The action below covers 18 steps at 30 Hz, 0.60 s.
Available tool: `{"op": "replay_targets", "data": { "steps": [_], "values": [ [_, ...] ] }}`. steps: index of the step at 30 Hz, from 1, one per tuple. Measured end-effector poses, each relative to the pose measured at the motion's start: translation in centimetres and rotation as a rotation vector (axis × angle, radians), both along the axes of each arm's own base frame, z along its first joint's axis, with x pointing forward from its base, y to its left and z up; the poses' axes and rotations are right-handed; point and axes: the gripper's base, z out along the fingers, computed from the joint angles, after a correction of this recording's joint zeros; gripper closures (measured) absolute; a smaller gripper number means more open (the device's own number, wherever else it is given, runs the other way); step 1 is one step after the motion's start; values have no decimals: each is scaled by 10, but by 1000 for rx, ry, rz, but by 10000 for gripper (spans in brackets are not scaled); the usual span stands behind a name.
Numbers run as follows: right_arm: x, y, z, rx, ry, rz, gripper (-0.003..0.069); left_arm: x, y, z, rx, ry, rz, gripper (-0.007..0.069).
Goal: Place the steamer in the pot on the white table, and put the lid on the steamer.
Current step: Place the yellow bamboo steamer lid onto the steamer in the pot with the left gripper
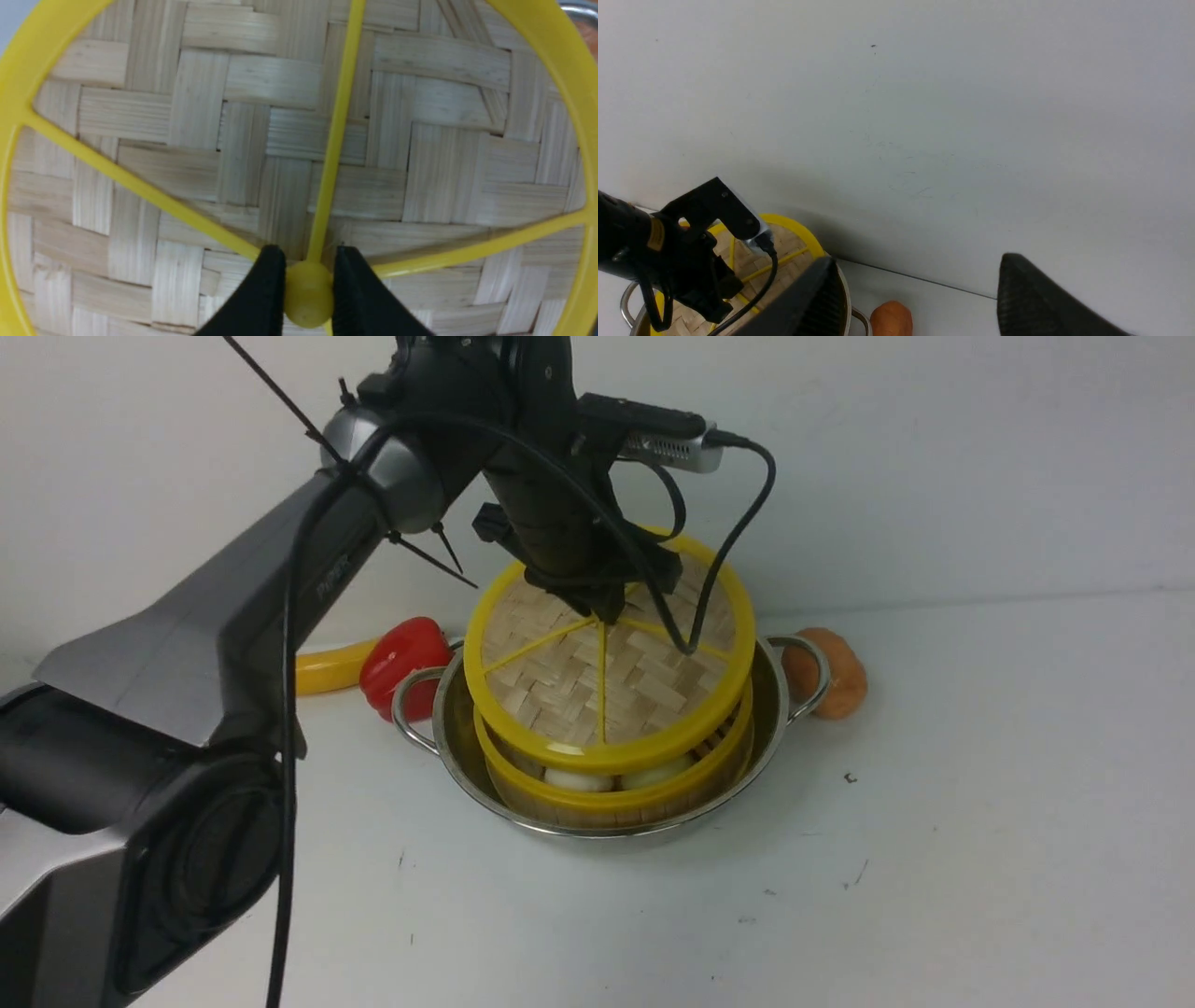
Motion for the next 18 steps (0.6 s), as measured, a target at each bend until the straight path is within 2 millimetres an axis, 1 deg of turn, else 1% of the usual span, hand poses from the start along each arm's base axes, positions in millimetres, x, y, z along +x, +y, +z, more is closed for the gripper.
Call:
{"op": "replay_targets", "data": {
  "steps": [3, 8, 12, 18],
  "values": [
    [1, -1, -1, -11, 0, -9, 211, 0, 0, 0, 1, 0, 3, 510],
    [13, 1, -7, -23, 26, -14, 211, 0, 0, -1, 0, 4, 8, 510],
    [20, 3, -12, -27, 42, -14, 211, -1, 1, -6, 7, 25, 13, 510],
    [22, 3, -13, -35, 45, -19, 211, -2, 2, -15, 22, 54, 15, 510]
  ]
}}
